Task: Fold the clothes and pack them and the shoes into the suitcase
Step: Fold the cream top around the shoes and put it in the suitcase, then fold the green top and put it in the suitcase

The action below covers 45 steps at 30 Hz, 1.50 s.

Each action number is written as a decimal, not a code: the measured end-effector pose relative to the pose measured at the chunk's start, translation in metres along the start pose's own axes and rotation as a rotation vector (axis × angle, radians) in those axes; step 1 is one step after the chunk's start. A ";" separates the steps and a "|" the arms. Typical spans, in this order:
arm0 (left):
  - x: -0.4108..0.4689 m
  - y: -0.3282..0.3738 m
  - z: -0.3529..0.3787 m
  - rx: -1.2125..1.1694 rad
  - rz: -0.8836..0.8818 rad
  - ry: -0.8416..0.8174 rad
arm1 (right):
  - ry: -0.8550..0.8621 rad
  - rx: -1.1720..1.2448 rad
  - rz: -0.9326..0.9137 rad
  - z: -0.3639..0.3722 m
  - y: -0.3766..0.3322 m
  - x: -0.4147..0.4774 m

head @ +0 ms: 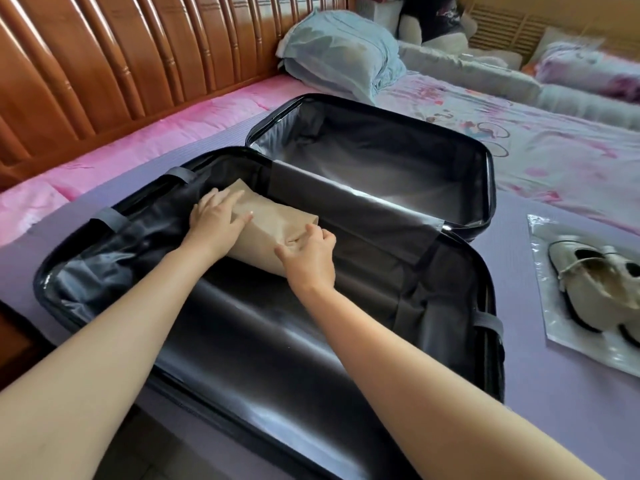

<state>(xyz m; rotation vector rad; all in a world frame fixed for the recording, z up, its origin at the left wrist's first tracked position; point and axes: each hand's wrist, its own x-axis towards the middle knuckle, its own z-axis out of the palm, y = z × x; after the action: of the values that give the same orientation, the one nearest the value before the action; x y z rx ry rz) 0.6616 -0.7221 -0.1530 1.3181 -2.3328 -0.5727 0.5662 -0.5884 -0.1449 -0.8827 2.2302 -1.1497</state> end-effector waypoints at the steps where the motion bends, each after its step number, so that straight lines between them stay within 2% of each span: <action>1: -0.002 0.007 -0.003 -0.045 0.025 0.043 | 0.009 0.009 0.013 -0.009 -0.001 0.002; 4: -0.011 0.039 -0.012 -0.177 0.060 0.081 | -0.018 0.079 -0.013 -0.038 -0.005 -0.002; 9: -0.042 0.108 -0.028 -0.418 0.048 0.019 | -0.023 0.170 -0.046 -0.094 -0.002 -0.021; 14: -0.085 0.188 -0.014 -0.488 0.117 -0.161 | 0.043 0.265 0.040 -0.188 0.037 -0.052; 18: -0.133 0.267 0.028 -0.504 0.165 -0.337 | 0.131 0.374 0.168 -0.285 0.095 -0.092; 21: -0.176 0.327 0.066 -0.499 0.187 -0.467 | 0.225 0.367 0.227 -0.354 0.146 -0.128; 24: -0.223 0.382 0.112 -0.513 0.215 -0.596 | 0.345 0.242 0.261 -0.415 0.197 -0.165; 27: -0.270 0.427 0.155 -0.498 0.231 -0.711 | 0.445 0.019 0.294 -0.463 0.248 -0.204; 33: -0.342 0.472 0.216 -0.439 0.228 -0.863 | 0.391 -0.495 0.496 -0.496 0.342 -0.264; 36: -0.358 0.475 0.236 -0.435 0.161 -0.899 | 0.407 -0.662 0.511 -0.487 0.371 -0.278; 41: -0.366 0.477 0.247 -0.451 0.135 -0.873 | 0.702 -0.697 0.298 -0.489 0.392 -0.278; 43: -0.370 0.483 0.250 -0.474 0.131 -0.866 | 0.737 -0.735 0.337 -0.500 0.399 -0.280; 45: -0.376 0.492 0.253 -0.485 0.131 -0.877 | 0.680 -0.736 0.445 -0.512 0.408 -0.285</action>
<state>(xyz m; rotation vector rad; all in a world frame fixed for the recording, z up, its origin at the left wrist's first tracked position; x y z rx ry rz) 0.3605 -0.1248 -0.1569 0.7412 -2.5894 -1.8165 0.2898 0.0693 -0.1798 -0.1686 3.2777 -0.4224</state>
